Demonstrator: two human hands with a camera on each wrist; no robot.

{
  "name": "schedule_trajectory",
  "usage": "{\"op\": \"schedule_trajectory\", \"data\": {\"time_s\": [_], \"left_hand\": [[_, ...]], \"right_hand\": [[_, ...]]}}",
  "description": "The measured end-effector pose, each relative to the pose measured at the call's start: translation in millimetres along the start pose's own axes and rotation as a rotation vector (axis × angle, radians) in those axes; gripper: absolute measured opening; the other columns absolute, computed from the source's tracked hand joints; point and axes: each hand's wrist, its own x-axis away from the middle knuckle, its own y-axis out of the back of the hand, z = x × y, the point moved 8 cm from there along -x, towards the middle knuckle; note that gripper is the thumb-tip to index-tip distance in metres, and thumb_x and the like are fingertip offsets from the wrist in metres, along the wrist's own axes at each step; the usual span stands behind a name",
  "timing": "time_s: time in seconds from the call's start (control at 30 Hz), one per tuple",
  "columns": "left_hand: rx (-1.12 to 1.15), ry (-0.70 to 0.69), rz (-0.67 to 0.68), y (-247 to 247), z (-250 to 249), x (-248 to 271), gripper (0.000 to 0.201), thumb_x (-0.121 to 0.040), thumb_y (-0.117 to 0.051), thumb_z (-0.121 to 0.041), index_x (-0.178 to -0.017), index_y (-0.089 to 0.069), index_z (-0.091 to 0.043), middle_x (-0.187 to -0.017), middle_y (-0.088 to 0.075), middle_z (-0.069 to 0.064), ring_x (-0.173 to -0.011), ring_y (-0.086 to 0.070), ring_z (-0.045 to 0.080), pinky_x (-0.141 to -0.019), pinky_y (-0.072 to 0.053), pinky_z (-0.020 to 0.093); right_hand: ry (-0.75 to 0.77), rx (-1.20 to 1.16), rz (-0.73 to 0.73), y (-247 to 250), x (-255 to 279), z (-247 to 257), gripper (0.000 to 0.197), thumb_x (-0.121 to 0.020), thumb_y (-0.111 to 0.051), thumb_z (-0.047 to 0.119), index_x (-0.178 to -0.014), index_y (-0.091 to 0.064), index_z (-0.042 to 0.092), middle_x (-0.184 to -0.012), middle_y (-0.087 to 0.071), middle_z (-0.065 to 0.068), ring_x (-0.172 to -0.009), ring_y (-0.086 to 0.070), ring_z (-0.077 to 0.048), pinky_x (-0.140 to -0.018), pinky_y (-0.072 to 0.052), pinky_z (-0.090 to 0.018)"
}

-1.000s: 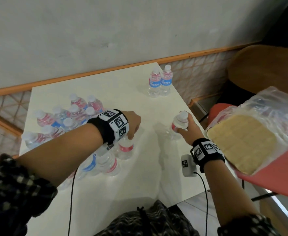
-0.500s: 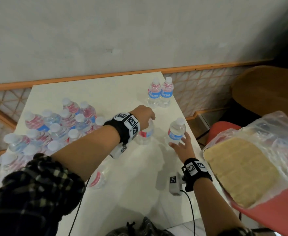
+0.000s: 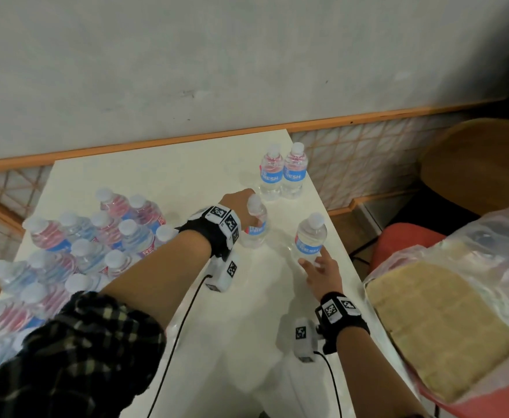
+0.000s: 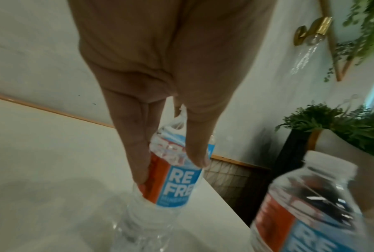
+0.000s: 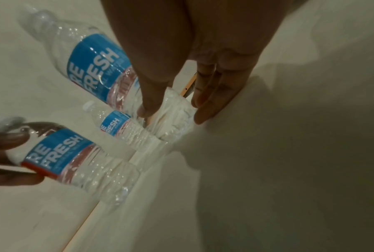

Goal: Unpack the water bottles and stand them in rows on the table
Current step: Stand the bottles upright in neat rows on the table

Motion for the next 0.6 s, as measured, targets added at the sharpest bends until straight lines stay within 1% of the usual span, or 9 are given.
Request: {"op": "schedule_trajectory", "data": {"time_s": [0.13,0.27,0.37,0.4,0.47,0.5,0.53,0.57,0.6], "left_hand": [[0.098,0.049,-0.051,16,1,-27,0.043,-0.08,-0.067,-0.024,-0.12,-0.053,-0.015,-0.116,-0.063,0.009,-0.102,-0.061,0.029,-0.078,-0.046,0.029],[0.148,0.064,-0.077,26,8,-50,0.05,-0.08,-0.067,-0.031,-0.126,-0.051,-0.018,-0.123,-0.059,0.009,-0.111,-0.057,0.03,-0.094,-0.047,0.034],[0.113,0.063,-0.081,32,10,-68,0.051,-0.08,-0.065,-0.038,-0.126,-0.049,-0.02,-0.126,-0.058,0.006,-0.11,-0.057,0.029,-0.089,-0.043,0.032],[0.115,0.071,-0.086,34,11,-71,0.046,-0.079,-0.063,-0.038,-0.121,-0.052,-0.021,-0.123,-0.059,0.006,-0.106,-0.058,0.029,-0.085,-0.043,0.031],[0.126,0.075,-0.092,38,10,-80,0.03,-0.076,-0.056,-0.04,-0.099,-0.055,-0.021,-0.111,-0.064,0.008,-0.093,-0.059,0.029,-0.078,-0.043,0.031],[0.131,0.079,-0.091,40,9,-83,0.029,-0.076,-0.053,-0.041,-0.095,-0.055,-0.02,-0.105,-0.063,0.007,-0.089,-0.058,0.029,-0.078,-0.043,0.031],[0.142,0.071,-0.094,41,7,-85,0.031,-0.078,-0.052,-0.041,-0.099,-0.055,-0.018,-0.101,-0.06,0.005,-0.088,-0.056,0.028,-0.08,-0.044,0.032],[0.147,0.071,-0.094,43,6,-86,0.035,-0.076,-0.051,-0.042,-0.101,-0.055,-0.018,-0.098,-0.058,0.004,-0.086,-0.054,0.027,-0.08,-0.044,0.033],[0.153,0.065,-0.095,44,5,-90,0.036,-0.072,-0.049,-0.043,-0.098,-0.054,-0.018,-0.094,-0.057,0.005,-0.082,-0.052,0.026,-0.077,-0.043,0.033]], "right_hand": [[-0.02,0.007,0.016,-1,-4,-6,0.059,-0.083,-0.065,0.04,-0.137,-0.042,0.038,-0.119,-0.051,-0.008,-0.097,-0.058,-0.02,-0.094,-0.05,-0.044],[-0.01,0.017,0.025,-3,-9,-11,0.056,-0.083,-0.064,0.041,-0.134,-0.041,0.042,-0.114,-0.05,-0.006,-0.095,-0.059,-0.02,-0.09,-0.052,-0.046],[0.005,0.005,0.027,-4,-10,-10,0.053,-0.085,-0.063,0.038,-0.133,-0.042,0.043,-0.109,-0.049,-0.005,-0.092,-0.058,-0.018,-0.087,-0.053,-0.046],[0.013,0.006,0.028,-3,-9,-9,0.053,-0.085,-0.063,0.037,-0.133,-0.042,0.042,-0.108,-0.049,-0.005,-0.091,-0.058,-0.017,-0.087,-0.053,-0.045],[0.012,0.004,0.028,-3,-10,-10,0.054,-0.085,-0.064,0.037,-0.134,-0.041,0.042,-0.108,-0.049,-0.005,-0.089,-0.058,-0.017,-0.086,-0.053,-0.044],[0.013,0.001,0.03,-3,-11,-11,0.055,-0.085,-0.064,0.037,-0.134,-0.041,0.042,-0.108,-0.049,-0.005,-0.087,-0.059,-0.018,-0.086,-0.054,-0.045],[0.014,-0.004,0.032,-4,-11,-11,0.056,-0.085,-0.064,0.038,-0.135,-0.041,0.042,-0.107,-0.049,-0.004,-0.086,-0.059,-0.018,-0.085,-0.054,-0.045],[0.01,-0.004,0.031,-4,-11,-12,0.056,-0.084,-0.064,0.039,-0.135,-0.04,0.042,-0.106,-0.048,-0.002,-0.085,-0.059,-0.018,-0.085,-0.054,-0.045],[0.006,-0.001,0.029,-4,-11,-13,0.056,-0.084,-0.064,0.039,-0.135,-0.04,0.042,-0.104,-0.047,0.0,-0.085,-0.059,-0.017,-0.086,-0.054,-0.045]]}}
